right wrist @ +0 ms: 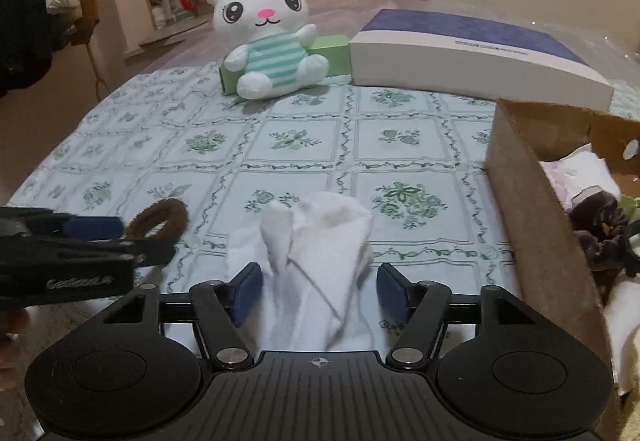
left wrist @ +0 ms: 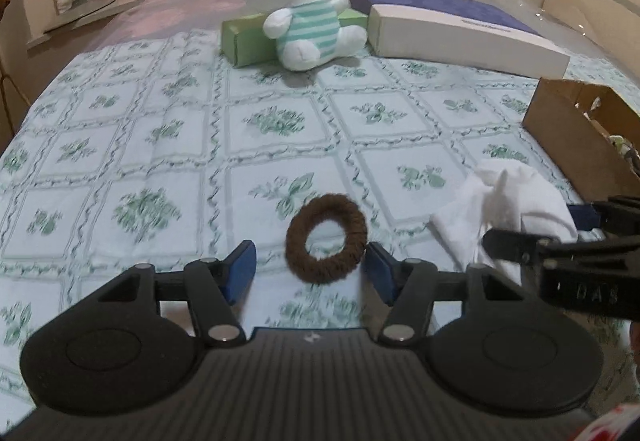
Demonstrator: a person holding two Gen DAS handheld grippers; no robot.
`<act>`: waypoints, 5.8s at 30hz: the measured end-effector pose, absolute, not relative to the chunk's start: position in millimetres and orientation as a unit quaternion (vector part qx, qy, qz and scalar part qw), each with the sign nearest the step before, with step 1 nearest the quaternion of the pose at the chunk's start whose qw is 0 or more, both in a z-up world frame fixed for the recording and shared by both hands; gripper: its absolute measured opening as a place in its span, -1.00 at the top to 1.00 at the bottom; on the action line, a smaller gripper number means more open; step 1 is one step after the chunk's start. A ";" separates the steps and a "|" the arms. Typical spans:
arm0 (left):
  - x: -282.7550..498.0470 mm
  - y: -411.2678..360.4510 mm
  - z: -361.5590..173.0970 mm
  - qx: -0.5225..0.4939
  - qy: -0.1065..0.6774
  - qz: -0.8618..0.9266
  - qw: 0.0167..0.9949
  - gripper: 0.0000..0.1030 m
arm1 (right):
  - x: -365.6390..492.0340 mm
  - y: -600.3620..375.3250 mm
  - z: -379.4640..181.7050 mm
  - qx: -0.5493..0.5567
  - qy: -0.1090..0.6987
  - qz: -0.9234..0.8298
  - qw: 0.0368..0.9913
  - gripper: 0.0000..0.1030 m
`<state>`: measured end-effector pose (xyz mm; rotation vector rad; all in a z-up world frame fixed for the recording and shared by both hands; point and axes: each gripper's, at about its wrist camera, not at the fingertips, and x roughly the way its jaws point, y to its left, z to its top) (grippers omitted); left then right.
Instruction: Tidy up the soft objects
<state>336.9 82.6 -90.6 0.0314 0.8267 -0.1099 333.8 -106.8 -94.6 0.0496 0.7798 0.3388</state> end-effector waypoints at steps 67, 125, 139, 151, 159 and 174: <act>223.0 -119.6 32.7 0.016 0.360 -0.165 0.918 0.68 | 209.3 -329.9 32.5 0.072 0.341 0.141 0.927 0.64; 357.7 -201.6 -17.5 0.054 0.418 -0.181 0.889 0.17 | 311.7 -395.9 -5.9 0.086 0.351 0.126 0.924 -0.13; 318.2 -189.9 16.6 0.043 0.391 -0.191 0.899 0.04 | 271.2 -390.8 25.1 0.106 0.320 0.124 0.933 -0.32; 260.6 -164.2 56.5 0.030 0.354 -0.192 0.915 -0.10 | 199.1 -379.7 52.3 0.136 0.280 0.114 0.943 -0.45; 197.1 -133.5 81.7 0.031 0.325 -0.184 0.927 -0.17 | 148.3 -367.6 68.2 0.155 0.267 0.099 0.946 -0.47; 93.2 -70.8 82.4 0.012 0.337 -0.143 0.930 -0.18 | 65.8 -326.7 70.8 0.156 0.291 0.094 0.939 -0.50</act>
